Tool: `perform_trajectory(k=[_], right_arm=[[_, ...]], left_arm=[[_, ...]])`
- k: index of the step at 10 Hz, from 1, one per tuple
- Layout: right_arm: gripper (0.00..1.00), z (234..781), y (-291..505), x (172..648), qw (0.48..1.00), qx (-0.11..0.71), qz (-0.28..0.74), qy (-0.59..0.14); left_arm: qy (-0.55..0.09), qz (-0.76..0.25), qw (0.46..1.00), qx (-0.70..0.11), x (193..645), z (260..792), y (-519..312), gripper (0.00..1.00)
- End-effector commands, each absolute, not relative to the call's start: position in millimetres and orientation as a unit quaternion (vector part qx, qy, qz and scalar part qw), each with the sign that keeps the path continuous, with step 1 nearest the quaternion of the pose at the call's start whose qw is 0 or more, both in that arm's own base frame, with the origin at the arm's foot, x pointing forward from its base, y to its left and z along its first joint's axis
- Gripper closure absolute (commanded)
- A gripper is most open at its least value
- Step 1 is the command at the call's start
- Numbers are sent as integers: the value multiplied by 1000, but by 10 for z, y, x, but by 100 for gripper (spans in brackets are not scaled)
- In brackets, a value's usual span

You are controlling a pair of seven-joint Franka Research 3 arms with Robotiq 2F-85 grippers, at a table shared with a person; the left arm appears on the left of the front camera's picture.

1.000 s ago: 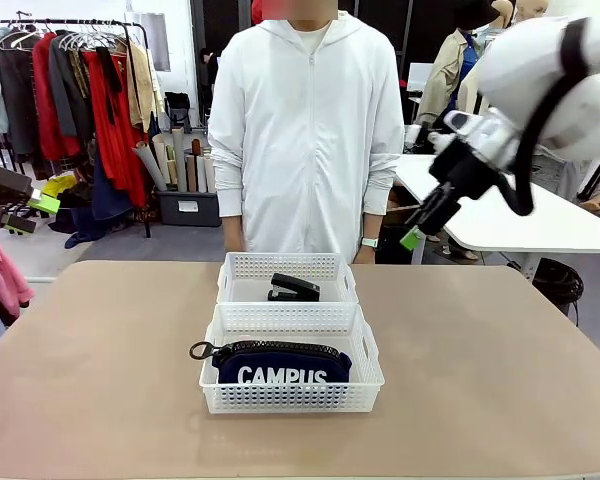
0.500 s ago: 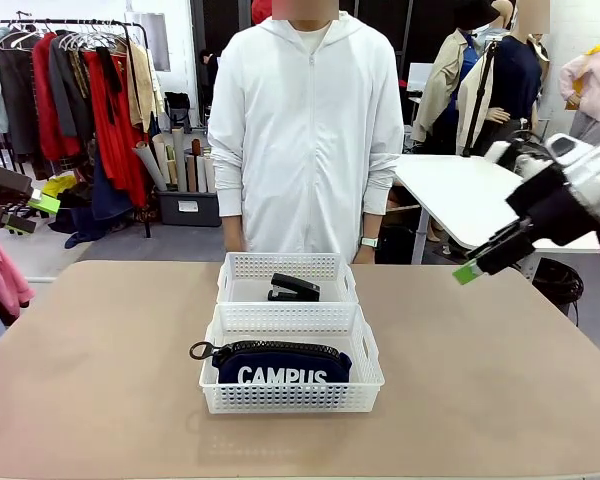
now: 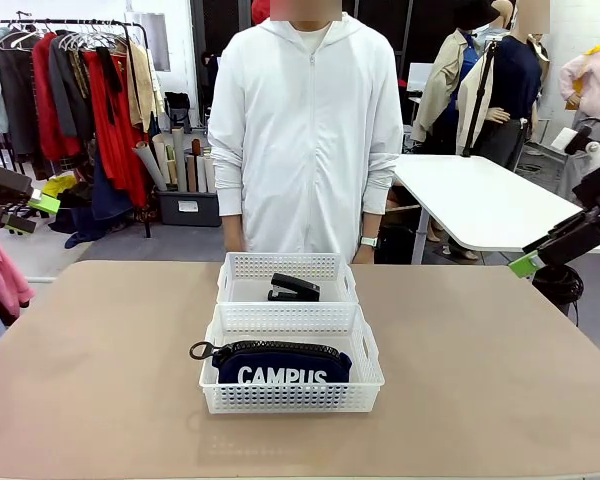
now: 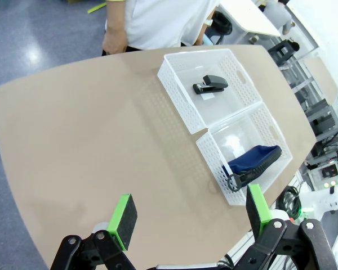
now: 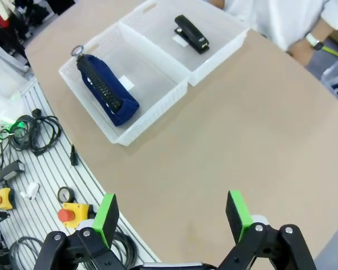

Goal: Distribute items into two baskets.
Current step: Place the picked Stapler into the Organizing basket as instructed by the person.

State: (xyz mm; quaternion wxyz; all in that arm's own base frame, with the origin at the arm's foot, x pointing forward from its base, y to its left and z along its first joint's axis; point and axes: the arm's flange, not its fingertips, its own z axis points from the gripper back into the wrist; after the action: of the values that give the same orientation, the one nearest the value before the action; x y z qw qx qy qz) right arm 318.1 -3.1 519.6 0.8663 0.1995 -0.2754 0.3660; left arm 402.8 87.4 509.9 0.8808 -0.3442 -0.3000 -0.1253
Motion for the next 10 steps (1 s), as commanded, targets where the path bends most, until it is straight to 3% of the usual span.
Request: perform_trajectory(k=[1, 5, 10], right_arm=[[0, 5190, 91, 3217, 870, 189, 364, -275], [0, 5199, 56, 3204, 863, 198, 374, -277], [0, 5502, -787, 3471, 845, 295, 269, -356]], left_arm=[[-308, -124, 875, -353, 4029, 5107, 873, 0], [-308, -124, 875, -353, 4029, 5107, 873, 0], [-308, -124, 875, -353, 4029, 5107, 873, 0]])
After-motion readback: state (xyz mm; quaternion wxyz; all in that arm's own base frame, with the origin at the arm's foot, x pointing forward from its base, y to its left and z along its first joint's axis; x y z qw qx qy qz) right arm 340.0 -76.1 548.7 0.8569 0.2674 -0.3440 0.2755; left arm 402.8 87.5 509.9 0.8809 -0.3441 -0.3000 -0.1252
